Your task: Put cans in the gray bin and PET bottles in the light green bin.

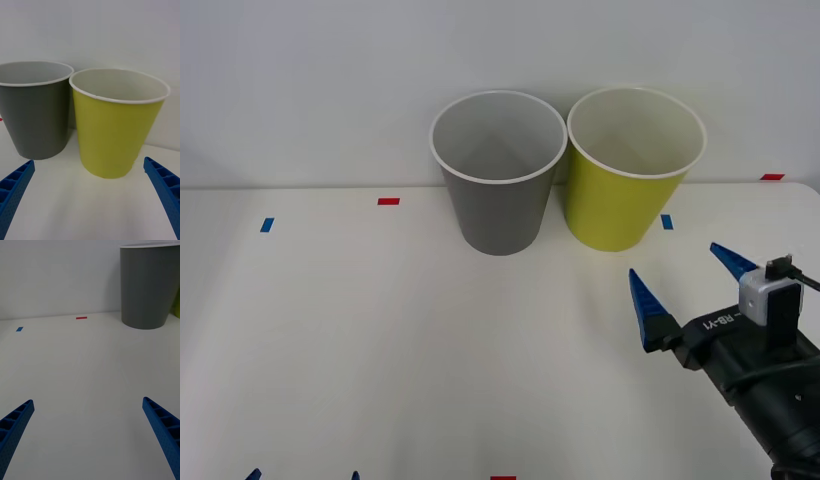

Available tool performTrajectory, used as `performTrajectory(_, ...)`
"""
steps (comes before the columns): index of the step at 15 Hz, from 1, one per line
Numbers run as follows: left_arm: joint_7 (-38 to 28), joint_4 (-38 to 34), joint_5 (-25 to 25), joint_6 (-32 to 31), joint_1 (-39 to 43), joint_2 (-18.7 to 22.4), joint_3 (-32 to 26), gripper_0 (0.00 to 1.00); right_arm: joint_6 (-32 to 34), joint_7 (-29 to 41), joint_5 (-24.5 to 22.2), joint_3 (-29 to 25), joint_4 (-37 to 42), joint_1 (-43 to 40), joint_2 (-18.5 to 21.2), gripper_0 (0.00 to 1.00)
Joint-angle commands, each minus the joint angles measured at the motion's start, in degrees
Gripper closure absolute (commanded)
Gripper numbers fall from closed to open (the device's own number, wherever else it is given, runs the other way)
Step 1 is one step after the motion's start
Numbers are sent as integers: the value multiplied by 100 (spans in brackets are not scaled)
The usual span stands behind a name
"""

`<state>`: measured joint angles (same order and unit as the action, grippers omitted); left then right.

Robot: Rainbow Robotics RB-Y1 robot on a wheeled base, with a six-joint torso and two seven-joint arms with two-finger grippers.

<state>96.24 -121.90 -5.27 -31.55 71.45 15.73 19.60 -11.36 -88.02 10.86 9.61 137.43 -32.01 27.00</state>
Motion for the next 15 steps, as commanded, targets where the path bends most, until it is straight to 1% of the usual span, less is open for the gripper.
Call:
performTrajectory(1,0,0,0,0,0,0,0,0,582,83,-295,67,-164,-667,-292,0)
performTrajectory(4,0,0,0,0,0,0,0,0,1250,136,-251,-30,-331,-1440,-292,0)
performTrajectory(9,0,0,0,0,0,0,0,0,3025,382,-251,-38,-1719,-1792,-248,0)
performTrajectory(11,0,0,0,0,0,0,0,0,3333,681,-357,-3,-2062,-1871,-230,0)
performTrajectory(13,0,0,0,0,0,0,0,0,3729,654,-400,146,-2264,-2213,-292,0)
performTrajectory(15,0,0,0,0,0,0,0,0,3992,637,-497,76,-2255,-2521,-230,0)
